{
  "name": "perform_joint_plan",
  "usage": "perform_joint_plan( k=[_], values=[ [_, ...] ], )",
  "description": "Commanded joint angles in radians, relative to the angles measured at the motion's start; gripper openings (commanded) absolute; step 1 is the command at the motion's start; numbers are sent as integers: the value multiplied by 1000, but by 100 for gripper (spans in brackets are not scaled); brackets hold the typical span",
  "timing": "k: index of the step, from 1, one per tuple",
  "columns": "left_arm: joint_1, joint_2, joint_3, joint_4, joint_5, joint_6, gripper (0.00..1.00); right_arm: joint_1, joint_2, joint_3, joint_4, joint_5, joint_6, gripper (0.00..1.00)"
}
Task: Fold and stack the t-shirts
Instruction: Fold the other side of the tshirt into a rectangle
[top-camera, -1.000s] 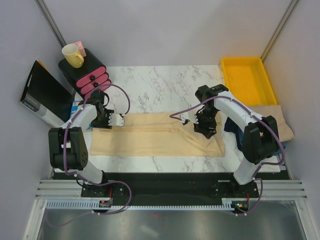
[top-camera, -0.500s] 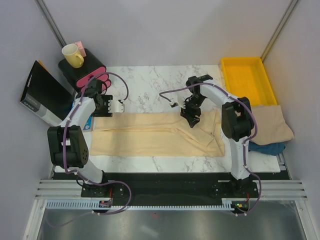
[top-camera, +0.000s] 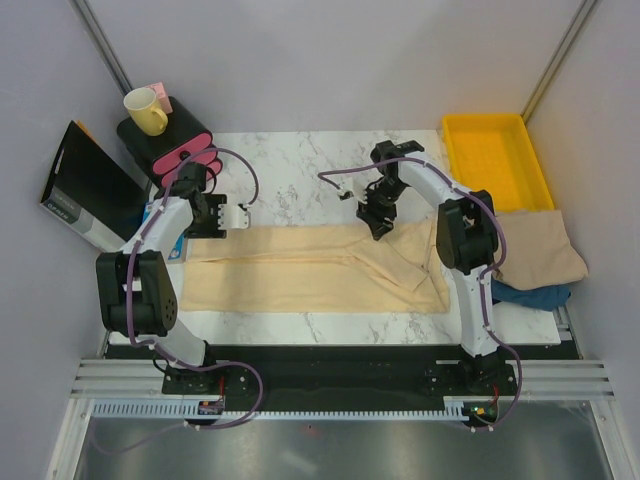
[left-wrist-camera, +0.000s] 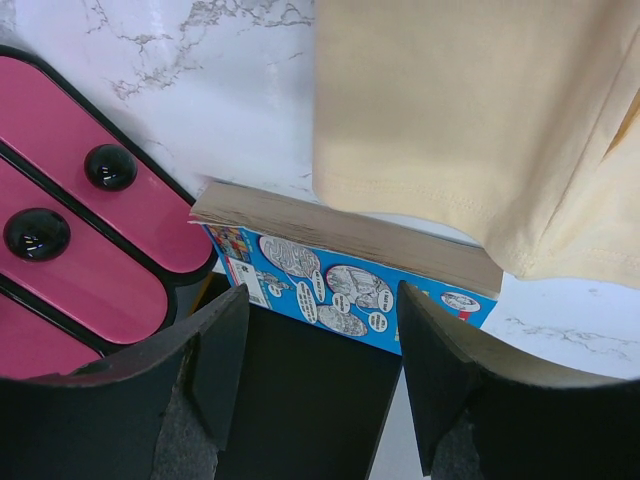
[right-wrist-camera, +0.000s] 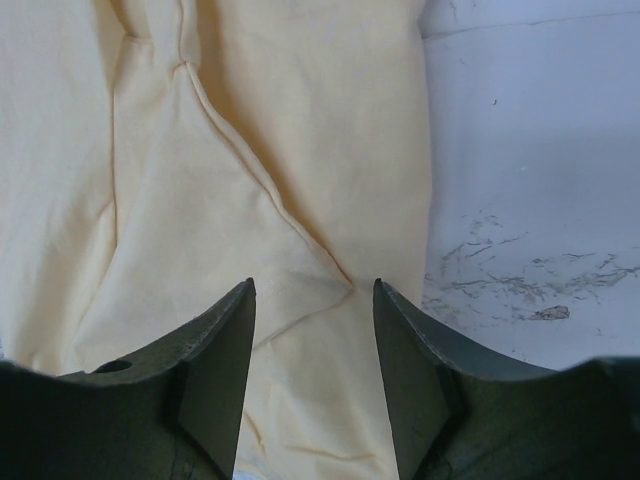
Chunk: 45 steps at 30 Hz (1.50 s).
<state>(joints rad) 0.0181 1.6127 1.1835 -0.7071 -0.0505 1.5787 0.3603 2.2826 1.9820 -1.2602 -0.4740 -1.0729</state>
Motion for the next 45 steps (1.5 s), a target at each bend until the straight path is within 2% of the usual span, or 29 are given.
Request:
perform_joint_plan(
  k=[1, 5, 9, 16, 21, 23, 25, 33, 43, 45],
  values=[
    [-6, -16, 10, 8, -6, -36, 68, -4, 20, 28, -31, -31, -48, 57],
    [-7, -1, 30, 8, -6, -39, 68, -1, 25, 14, -96, -28, -101, 56],
    [-7, 18, 50, 8, -5, -34, 68, -1, 20, -15, -91, -15, -105, 53],
    [-7, 39, 67, 11, 3, -29, 68, -1, 29, -15, -65, -15, -64, 21],
    [-6, 46, 67, 12, 12, -28, 68, 2, 11, -22, -54, -2, -56, 3],
    [-6, 47, 64, 14, 15, -28, 68, 6, 9, -20, -54, 14, -58, 14],
    [-6, 46, 62, 14, 17, -29, 68, 8, 2, -17, -50, 18, -61, 37],
    [-6, 39, 54, 14, 20, -34, 68, 12, 11, 15, -30, 32, -41, 40],
    [-6, 35, 42, 15, 20, -51, 68, 19, -51, 47, 8, 20, -27, 41],
    [-38, 38, 39, 15, 18, -55, 68, 22, -64, 49, 8, 21, -28, 41]
  ],
)
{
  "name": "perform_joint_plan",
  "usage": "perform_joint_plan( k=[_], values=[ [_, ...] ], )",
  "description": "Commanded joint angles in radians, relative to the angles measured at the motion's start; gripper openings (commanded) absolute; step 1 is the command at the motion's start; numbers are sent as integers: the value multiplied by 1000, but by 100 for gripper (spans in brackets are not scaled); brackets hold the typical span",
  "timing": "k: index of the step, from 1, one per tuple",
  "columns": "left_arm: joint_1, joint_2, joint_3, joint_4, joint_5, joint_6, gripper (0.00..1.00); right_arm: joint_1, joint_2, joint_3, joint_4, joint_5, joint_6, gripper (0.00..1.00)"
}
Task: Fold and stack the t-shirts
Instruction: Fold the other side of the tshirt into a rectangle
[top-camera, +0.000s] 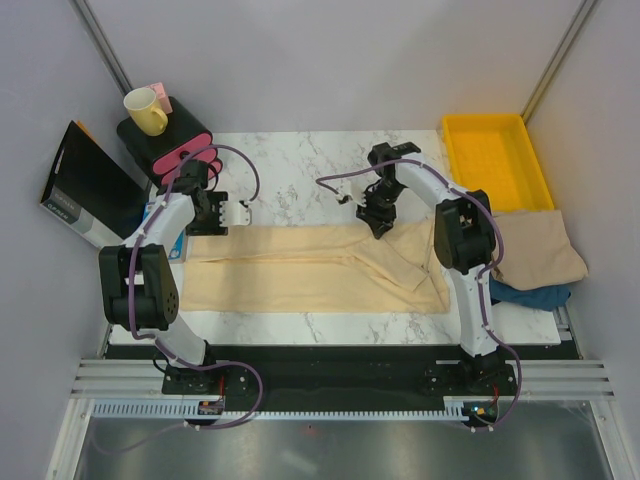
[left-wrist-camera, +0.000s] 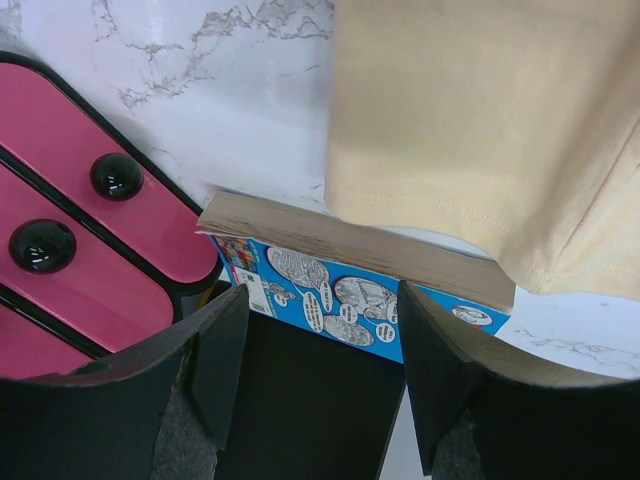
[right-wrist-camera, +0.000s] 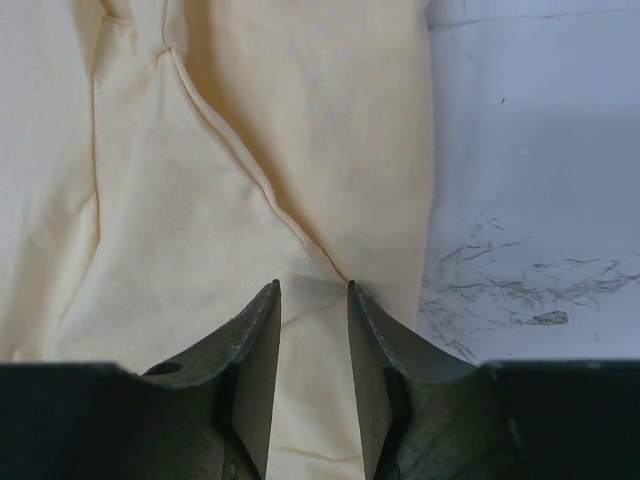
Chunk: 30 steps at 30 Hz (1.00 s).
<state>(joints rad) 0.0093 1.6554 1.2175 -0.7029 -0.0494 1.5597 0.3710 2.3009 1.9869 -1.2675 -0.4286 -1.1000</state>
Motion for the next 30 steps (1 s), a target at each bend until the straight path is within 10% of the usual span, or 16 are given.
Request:
perform_joint_plan(
  k=[1, 30],
  values=[
    [-29, -5, 5, 11, 17, -38, 68, 12, -87, 43, 16, -24, -3, 41],
    [-46, -9, -16, 17, 22, -62, 68, 28, -23, -123, 135, 44, 28, 38]
  ],
)
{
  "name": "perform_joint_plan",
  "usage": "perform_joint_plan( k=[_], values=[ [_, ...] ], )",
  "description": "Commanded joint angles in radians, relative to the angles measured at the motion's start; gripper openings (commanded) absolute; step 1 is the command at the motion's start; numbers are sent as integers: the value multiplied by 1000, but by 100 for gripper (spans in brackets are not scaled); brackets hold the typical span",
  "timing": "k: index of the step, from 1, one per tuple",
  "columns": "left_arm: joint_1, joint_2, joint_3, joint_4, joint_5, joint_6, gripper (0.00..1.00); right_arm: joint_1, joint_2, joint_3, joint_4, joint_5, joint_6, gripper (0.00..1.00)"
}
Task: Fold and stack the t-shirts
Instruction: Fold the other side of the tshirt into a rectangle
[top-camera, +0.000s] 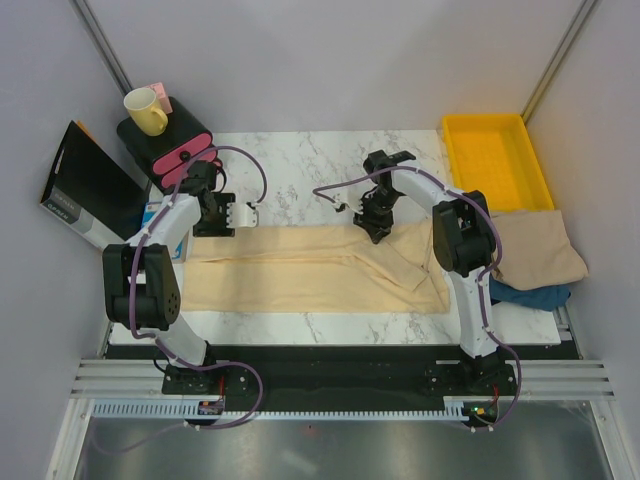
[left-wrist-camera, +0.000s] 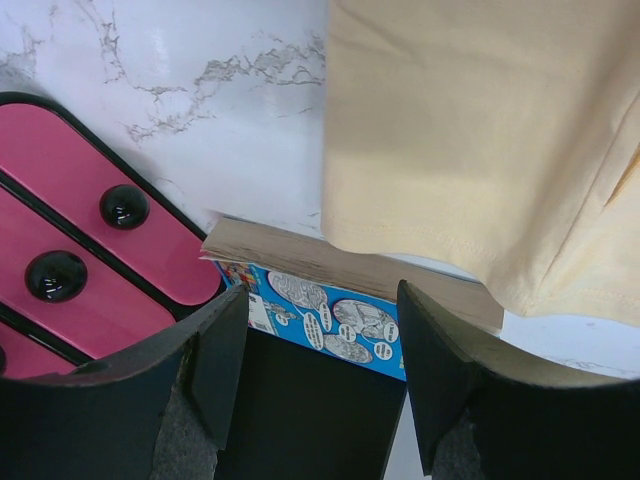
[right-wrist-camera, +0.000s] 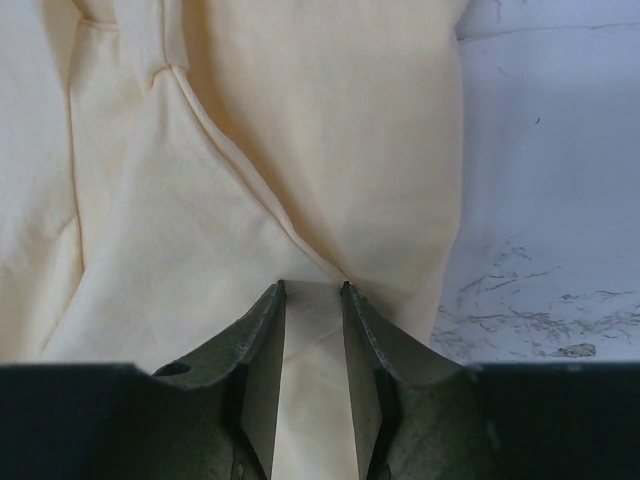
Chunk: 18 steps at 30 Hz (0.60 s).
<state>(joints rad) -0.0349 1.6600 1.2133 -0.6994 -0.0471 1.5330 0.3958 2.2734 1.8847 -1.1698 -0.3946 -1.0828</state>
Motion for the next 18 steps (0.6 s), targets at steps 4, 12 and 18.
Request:
perform_joint_plan(
  k=[4, 12, 18],
  values=[
    [-2, -19, -12, 15, 23, -34, 68, 12, 2, -30, 50, 16, 26, 11],
    [-2, -22, -21, 17, 26, -33, 68, 28, -70, -41, 19, 0, 40, 0],
    [-2, -23, -29, 20, 32, -31, 68, 38, -153, -44, -96, -15, -23, 0]
  ],
)
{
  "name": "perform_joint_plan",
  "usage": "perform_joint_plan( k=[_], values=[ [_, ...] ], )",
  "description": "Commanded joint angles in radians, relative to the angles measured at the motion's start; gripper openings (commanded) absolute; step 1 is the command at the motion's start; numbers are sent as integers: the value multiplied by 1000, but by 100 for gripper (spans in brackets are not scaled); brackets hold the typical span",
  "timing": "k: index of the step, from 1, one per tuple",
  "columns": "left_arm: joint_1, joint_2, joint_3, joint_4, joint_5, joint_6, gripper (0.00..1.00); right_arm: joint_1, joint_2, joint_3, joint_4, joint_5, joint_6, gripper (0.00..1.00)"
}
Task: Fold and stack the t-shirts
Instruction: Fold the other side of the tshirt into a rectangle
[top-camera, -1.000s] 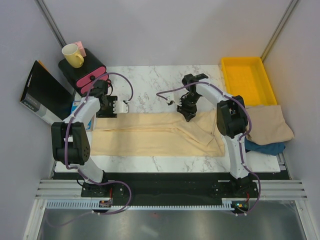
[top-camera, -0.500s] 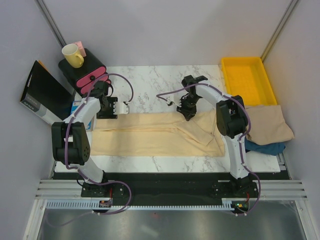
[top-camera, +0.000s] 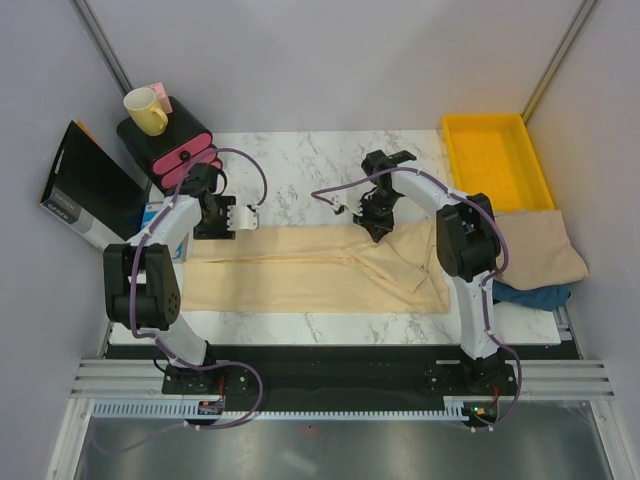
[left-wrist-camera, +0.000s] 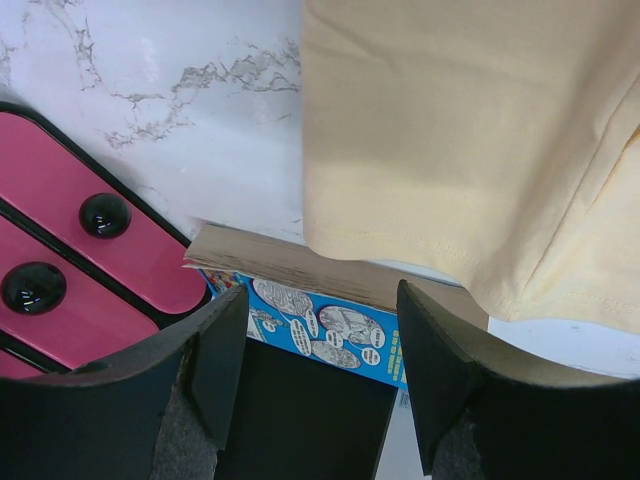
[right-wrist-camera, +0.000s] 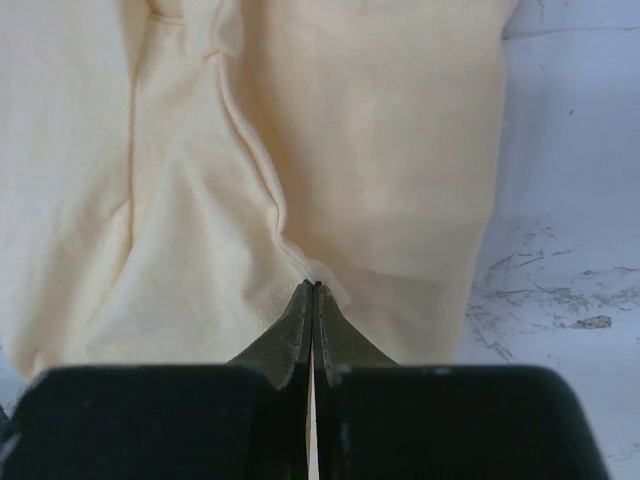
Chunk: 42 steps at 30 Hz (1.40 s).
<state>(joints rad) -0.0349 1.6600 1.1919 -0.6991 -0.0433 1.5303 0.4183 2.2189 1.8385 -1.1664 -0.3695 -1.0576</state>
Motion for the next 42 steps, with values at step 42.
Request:
perform_joint_plan(
  k=[42],
  values=[
    [-31, 24, 32, 26, 60, 42, 68, 321, -317, -185, -292, -143, -42, 2]
  ],
)
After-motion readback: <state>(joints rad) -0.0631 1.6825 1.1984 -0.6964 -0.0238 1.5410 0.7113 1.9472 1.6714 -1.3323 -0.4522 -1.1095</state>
